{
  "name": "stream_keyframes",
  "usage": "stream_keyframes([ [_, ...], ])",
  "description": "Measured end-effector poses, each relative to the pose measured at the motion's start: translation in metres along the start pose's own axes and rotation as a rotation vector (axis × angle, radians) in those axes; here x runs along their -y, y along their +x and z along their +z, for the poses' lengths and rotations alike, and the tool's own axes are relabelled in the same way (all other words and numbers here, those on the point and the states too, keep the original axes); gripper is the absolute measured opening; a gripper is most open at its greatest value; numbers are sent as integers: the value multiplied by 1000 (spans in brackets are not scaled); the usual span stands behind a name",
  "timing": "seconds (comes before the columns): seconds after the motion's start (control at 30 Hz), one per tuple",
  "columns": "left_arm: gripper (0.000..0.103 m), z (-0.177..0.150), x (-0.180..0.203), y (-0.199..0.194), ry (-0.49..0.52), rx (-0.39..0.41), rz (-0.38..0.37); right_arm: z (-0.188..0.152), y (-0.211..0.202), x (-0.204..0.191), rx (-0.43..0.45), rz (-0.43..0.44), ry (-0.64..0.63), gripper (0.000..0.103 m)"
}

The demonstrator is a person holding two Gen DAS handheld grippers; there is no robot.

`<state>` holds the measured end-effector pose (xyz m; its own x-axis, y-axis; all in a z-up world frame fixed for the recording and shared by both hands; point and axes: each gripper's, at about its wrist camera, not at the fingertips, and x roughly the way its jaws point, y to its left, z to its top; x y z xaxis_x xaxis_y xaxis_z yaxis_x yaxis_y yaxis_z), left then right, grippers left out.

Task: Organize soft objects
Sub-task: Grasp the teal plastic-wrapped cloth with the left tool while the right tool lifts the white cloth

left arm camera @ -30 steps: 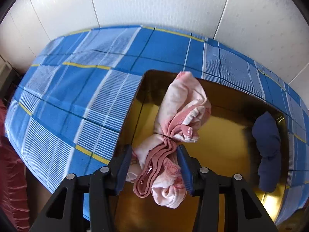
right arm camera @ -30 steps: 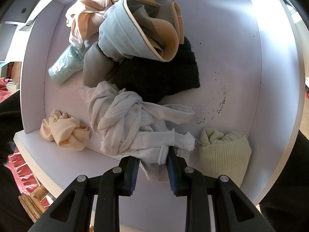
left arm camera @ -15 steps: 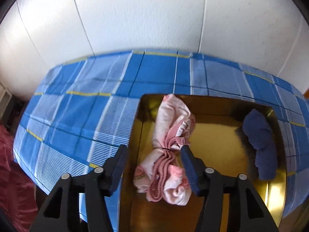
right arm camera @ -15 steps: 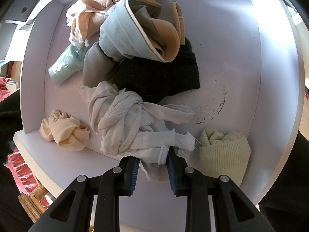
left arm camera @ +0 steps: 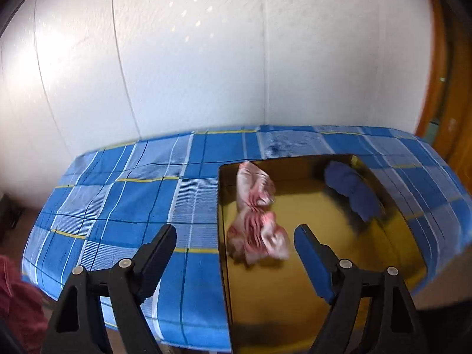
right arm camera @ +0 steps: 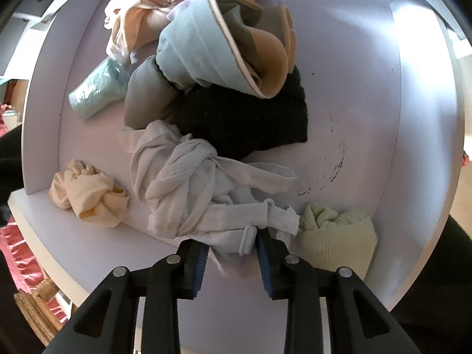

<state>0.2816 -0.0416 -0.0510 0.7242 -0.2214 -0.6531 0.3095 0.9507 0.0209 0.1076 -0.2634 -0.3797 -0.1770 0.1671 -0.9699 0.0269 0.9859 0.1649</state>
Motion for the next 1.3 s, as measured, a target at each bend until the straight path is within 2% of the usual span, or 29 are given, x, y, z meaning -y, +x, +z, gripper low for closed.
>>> stream_keyframes([
  [0.13,87,-34,8,-22,54,18,-54,1,2,-10,5,-27,-29,34],
  [0.27,90,-71,15,-27,70,-19,-89,1,3,-20,12,-53,-56,36],
  [0.37,92,-101,19,-21,80,-76,-99,-1,5,-28,21,-69,-80,37],
  [0.43,98,-120,24,-9,83,-145,-116,-3,6,-33,24,-77,-93,40],
  [0.53,98,-151,34,18,90,-289,-139,-4,2,-40,40,-83,-108,43],
  [0.63,98,-179,49,44,143,-400,-111,-6,-3,-45,56,-69,-127,45],
  [0.9,98,-236,77,94,294,-555,-16,-15,-6,-83,102,-71,-267,50],
  [1.07,98,-263,76,124,299,-658,12,-17,-1,-105,109,-81,-331,50],
  [1.17,98,-270,77,132,289,-682,-2,-21,7,-118,103,-127,-372,50],
  [1.23,98,-276,80,138,296,-698,-10,-21,10,-122,106,-118,-371,47],
  [1.3,98,-282,84,144,312,-715,-9,-21,9,-122,112,-85,-341,30],
])
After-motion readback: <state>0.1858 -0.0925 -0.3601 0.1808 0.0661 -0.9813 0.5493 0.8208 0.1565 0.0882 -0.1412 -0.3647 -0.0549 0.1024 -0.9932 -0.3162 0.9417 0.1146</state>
